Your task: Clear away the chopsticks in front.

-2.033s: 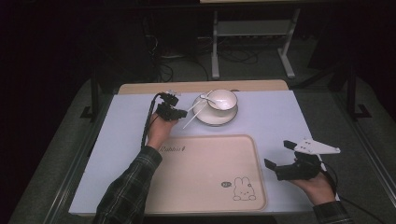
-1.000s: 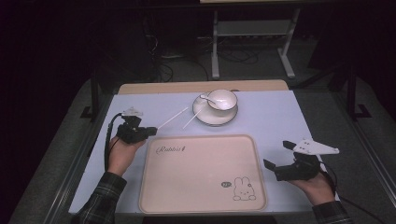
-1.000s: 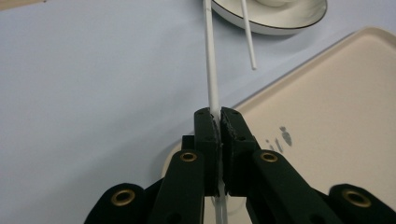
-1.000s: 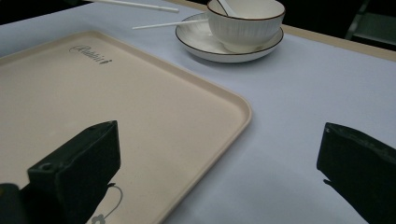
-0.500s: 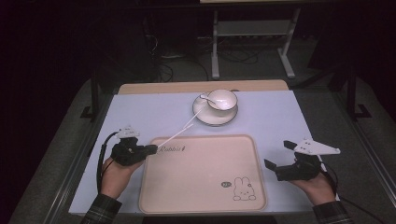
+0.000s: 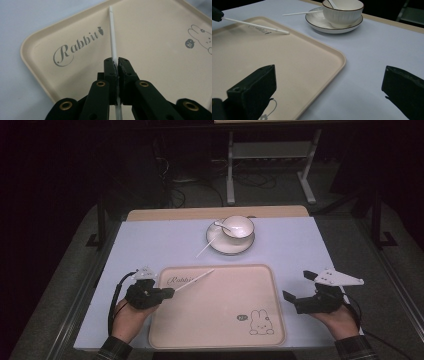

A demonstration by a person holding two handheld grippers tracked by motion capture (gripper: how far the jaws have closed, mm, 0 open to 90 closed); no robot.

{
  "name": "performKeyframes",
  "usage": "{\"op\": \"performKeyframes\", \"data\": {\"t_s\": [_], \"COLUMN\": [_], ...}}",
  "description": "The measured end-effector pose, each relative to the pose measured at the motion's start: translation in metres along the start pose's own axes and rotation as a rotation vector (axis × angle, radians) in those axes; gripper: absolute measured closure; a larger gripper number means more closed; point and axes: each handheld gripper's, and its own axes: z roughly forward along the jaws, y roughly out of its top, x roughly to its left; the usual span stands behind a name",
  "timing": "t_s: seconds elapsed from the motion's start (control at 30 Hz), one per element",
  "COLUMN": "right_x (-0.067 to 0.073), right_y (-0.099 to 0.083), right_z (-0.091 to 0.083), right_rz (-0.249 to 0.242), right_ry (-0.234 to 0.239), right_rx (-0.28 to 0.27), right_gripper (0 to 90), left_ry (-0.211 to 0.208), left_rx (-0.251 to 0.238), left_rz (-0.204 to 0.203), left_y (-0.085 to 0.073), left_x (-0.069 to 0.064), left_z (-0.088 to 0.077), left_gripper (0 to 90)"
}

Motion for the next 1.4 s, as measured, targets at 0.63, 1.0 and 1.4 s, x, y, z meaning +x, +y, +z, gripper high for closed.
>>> {"op": "performKeyframes", "data": {"t_s": [0.63,1.0,1.4], "right_x": [0.001,0.001,0.002], "right_y": [0.001,0.001,0.001], "right_z": [0.002,0.002,0.005], "right_rz": [-0.011,-0.012,-0.022], "right_ry": [0.001,0.003,0.011], "right_rx": [0.003,0.002,0.015], "right_gripper": [0.0,0.0,0.0], "left_ry": [0.008,-0.002,-0.025], "left_rx": [0.188,0.180,0.094], "left_rz": [0.034,0.021,-0.005], "left_y": [-0.011,-0.012,0.020], "left_x": [0.002,0.003,0.016], "left_z": [0.030,0.030,0.028], "left_gripper": [85.1,82.8,75.4]}}
